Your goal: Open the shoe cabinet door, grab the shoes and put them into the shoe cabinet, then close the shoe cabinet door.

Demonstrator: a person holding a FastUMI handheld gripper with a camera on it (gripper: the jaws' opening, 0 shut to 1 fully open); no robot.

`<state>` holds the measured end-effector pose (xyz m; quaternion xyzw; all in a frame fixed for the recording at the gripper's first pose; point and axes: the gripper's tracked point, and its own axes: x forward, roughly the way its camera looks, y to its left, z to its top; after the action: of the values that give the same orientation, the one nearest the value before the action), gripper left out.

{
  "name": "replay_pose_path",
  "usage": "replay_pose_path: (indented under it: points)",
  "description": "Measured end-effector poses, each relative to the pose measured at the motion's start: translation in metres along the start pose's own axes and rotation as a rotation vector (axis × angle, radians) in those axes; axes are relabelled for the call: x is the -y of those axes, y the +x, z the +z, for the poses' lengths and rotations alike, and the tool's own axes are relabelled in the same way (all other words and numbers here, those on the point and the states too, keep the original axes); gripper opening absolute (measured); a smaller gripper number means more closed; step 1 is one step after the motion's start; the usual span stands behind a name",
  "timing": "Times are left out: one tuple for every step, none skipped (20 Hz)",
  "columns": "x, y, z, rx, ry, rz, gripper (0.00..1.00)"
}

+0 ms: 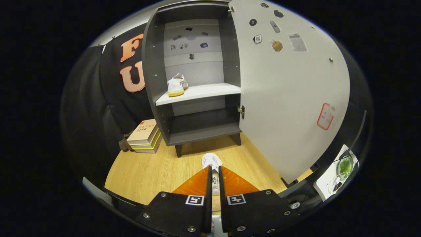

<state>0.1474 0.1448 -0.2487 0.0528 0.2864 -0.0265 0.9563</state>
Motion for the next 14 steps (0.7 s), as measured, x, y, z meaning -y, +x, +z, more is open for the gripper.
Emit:
replay_pose_path:
  points:
    - [-0.002, 0.009, -0.01, -0.026, -0.006, 0.008, 0.12]
    - [-0.005, 0.019, -0.021, -0.051, -0.01, 0.015, 0.11]
    - [-0.008, 0.027, -0.03, -0.074, -0.012, 0.027, 0.11]
    - [-0.011, 0.037, -0.039, -0.097, -0.014, 0.037, 0.11]
    - [-0.013, 0.047, -0.046, -0.114, -0.02, 0.044, 0.11]
    - [-0.013, 0.057, -0.054, -0.139, -0.026, 0.048, 0.11]
    - [-0.015, 0.067, -0.062, -0.159, -0.03, 0.057, 0.11]
    - [-0.018, 0.075, -0.07, -0.18, -0.028, 0.065, 0.13]
    - [-0.02, 0.084, -0.076, -0.198, -0.025, 0.072, 0.13]
    - [-0.022, 0.092, -0.082, -0.214, -0.025, 0.078, 0.13]
    - [-0.022, 0.102, -0.088, -0.231, -0.028, 0.08, 0.13]
    - [-0.024, 0.111, -0.095, -0.247, -0.03, 0.086, 0.13]
    - [-0.025, 0.12, -0.1, -0.265, -0.031, 0.089, 0.13]
    - [-0.027, 0.128, -0.106, -0.284, -0.034, 0.097, 0.13]
